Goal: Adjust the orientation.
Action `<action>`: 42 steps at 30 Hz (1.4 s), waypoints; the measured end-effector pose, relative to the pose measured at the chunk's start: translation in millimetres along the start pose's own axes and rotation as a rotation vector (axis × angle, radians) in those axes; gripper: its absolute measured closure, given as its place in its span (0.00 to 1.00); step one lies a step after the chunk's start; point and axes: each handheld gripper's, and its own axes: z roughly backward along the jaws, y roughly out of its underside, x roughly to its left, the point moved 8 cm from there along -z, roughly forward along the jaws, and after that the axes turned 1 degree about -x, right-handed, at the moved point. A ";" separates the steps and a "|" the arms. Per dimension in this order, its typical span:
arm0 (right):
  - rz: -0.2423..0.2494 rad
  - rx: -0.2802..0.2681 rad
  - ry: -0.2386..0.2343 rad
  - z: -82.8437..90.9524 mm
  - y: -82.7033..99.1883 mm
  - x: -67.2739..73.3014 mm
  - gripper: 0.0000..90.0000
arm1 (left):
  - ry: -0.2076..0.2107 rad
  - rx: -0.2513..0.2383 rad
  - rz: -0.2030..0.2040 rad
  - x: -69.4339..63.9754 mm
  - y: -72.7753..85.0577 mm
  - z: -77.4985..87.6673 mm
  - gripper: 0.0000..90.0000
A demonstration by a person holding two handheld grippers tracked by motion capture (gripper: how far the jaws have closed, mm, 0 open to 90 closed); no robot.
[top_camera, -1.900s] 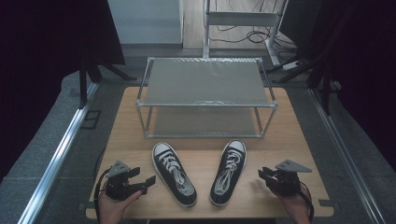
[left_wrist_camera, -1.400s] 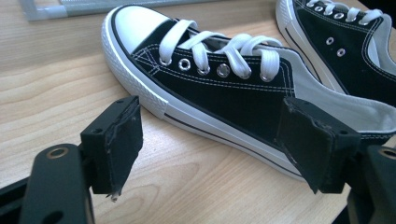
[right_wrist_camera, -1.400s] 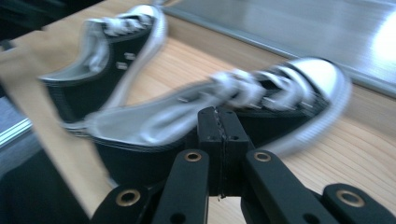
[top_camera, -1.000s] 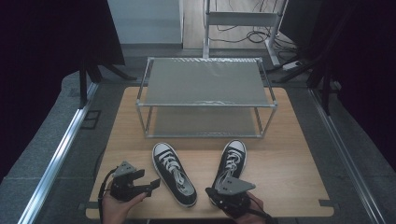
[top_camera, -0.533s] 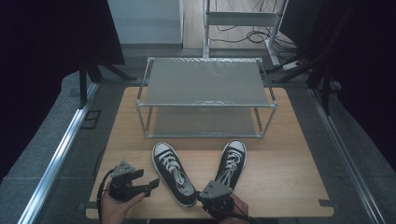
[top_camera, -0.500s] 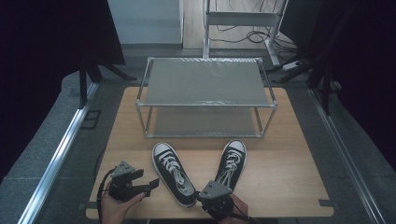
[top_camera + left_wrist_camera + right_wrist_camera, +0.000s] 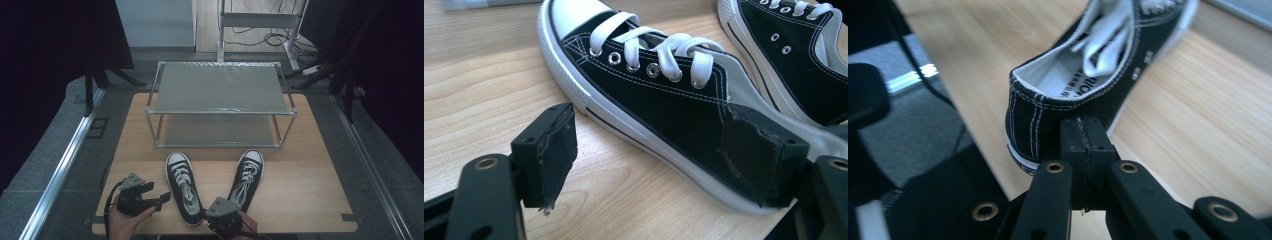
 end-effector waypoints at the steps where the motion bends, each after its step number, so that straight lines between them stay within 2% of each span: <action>1: 0.005 -0.001 -0.006 -2.1 -0.9 3.1 1.00 | -0.002 -0.002 0.001 0.4 -0.1 0.5 0.26; 3: 0.010 -0.004 -0.025 -6.5 -3.3 8.7 1.00 | -0.004 -0.005 0.003 1.0 -0.3 1.9 0.26; 9: -0.026 -0.032 -0.127 -22.0 -10.4 23.4 1.00 | -0.008 -0.009 0.008 3.6 0.0 4.1 0.26; 13: -0.033 -0.043 -0.126 -20.7 -10.3 20.8 1.00 | -0.012 -0.011 0.011 6.0 -0.3 5.7 0.26; 18: -0.019 -0.009 -0.098 -14.6 -2.4 13.4 1.00 | -0.014 -0.017 0.012 7.2 -0.7 8.6 0.26; 21: -0.025 0.009 -0.097 -14.6 5.1 11.3 1.00 | -0.016 -0.017 0.014 7.6 -0.9 9.1 0.26; 22: -0.034 0.033 -0.112 -18.6 12.7 11.8 1.00 | -0.017 -0.015 0.014 7.4 -0.9 9.2 0.26; 26: -0.026 0.048 -0.133 -25.9 16.5 16.2 1.00 | -0.012 -0.014 0.010 5.6 -1.1 9.7 0.26; 27: -0.029 0.043 -0.153 -32.3 14.9 19.4 1.00 | -0.012 -0.017 0.006 5.8 -1.5 10.5 0.26; 34: -0.044 0.036 -0.222 -45.1 6.7 30.5 0.99 | -0.015 -0.019 0.013 7.3 -1.4 11.8 0.26; 42: -0.032 0.024 -0.258 -61.1 -3.9 43.0 1.00 | -0.015 -0.017 0.010 6.0 -2.1 12.8 0.25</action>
